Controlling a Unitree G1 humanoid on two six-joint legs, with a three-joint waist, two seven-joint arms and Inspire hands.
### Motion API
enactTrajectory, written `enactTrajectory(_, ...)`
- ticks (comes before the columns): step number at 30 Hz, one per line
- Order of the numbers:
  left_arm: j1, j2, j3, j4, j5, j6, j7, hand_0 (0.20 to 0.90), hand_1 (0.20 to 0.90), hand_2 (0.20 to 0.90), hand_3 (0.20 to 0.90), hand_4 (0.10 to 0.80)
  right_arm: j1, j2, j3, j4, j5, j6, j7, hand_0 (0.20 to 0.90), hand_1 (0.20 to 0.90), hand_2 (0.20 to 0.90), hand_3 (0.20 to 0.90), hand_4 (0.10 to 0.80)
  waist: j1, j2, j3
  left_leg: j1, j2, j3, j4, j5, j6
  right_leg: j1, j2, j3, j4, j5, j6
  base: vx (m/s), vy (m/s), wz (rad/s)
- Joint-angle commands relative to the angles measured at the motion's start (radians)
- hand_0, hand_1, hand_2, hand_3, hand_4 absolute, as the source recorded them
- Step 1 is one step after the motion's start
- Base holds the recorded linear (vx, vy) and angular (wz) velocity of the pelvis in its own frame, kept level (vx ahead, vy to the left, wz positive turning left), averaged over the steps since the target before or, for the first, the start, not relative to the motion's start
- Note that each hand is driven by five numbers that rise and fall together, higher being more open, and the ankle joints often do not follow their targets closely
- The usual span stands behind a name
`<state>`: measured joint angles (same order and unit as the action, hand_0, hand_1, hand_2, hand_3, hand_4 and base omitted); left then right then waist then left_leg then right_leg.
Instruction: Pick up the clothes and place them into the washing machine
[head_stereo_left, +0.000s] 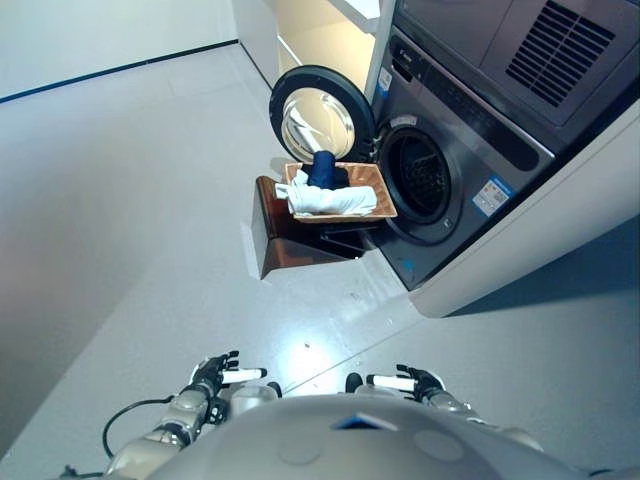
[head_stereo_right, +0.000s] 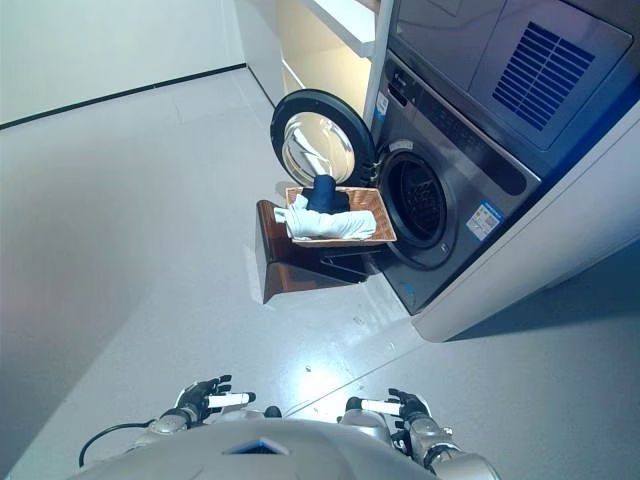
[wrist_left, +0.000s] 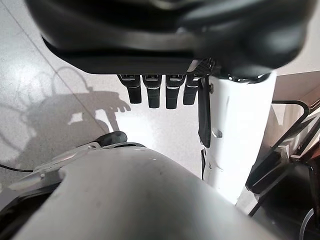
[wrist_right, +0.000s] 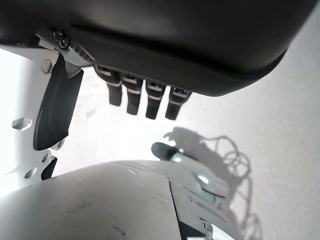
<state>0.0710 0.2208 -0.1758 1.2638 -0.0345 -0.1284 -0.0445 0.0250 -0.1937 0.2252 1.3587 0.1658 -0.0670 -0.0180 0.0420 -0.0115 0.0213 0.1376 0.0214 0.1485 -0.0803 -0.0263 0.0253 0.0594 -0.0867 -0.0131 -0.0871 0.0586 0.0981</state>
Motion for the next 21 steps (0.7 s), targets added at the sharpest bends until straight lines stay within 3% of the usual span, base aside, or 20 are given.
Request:
enactTrajectory(1, -0.086, -0.035, 0.004, 0.056, 0.003, -0.018, -0.003, 0.9, 0.9, 0.9, 0.9, 0.8, -0.063, -0.037, 0.022, 0.052, -0.01, -0.015, 0.012, 0.9, 0.9, 0.9, 0.9, 0.8, -0.003, 0.004, 0.004, -0.028, -0.008, -0.065, -0.007, -0.028, -0.053, 0.01, 0.02, -0.044, 0.02, -0.03, 0.002, 0.0, 0.0, 0.0)
enactTrajectory(12, -0.089, -0.045, 0.014, 0.066, -0.01, -0.017, 0.021, 0.9, 0.9, 0.9, 0.9, 0.8, -0.062, -0.035, 0.014, 0.061, -0.01, -0.013, 0.006, 0.9, 0.9, 0.9, 0.9, 0.8, -0.001, 0.003, 0.003, -0.026, -0.009, -0.067, -0.007, -0.03, -0.052, 0.012, 0.021, -0.047, 0.02, -0.031, 0.002, 0.0, 0.0, 0.0)
enactTrajectory(16, -0.084, -0.051, 0.041, 0.05, -0.088, -0.022, 0.017, 0.9, 0.9, 0.9, 0.9, 0.8, -0.061, -0.032, 0.01, 0.059, 0.003, -0.018, 0.004, 0.9, 0.9, 0.9, 0.9, 0.8, 0.003, 0.0, 0.005, -0.029, -0.008, -0.07, -0.007, -0.029, -0.053, 0.012, 0.019, -0.051, 0.019, -0.031, 0.001, 0.0, 0.0, 0.0)
enactTrajectory(21, -0.086, -0.059, 0.02, 0.082, -0.04, -0.012, 0.02, 0.9, 0.9, 0.9, 0.9, 0.8, -0.062, -0.028, 0.012, 0.061, 0.005, -0.017, 0.005, 0.9, 0.9, 0.9, 0.9, 0.8, 0.002, -0.001, 0.005, -0.027, -0.008, -0.069, -0.007, -0.029, -0.052, 0.014, 0.019, -0.053, 0.018, -0.031, 0.001, 0.0, 0.0, 0.0)
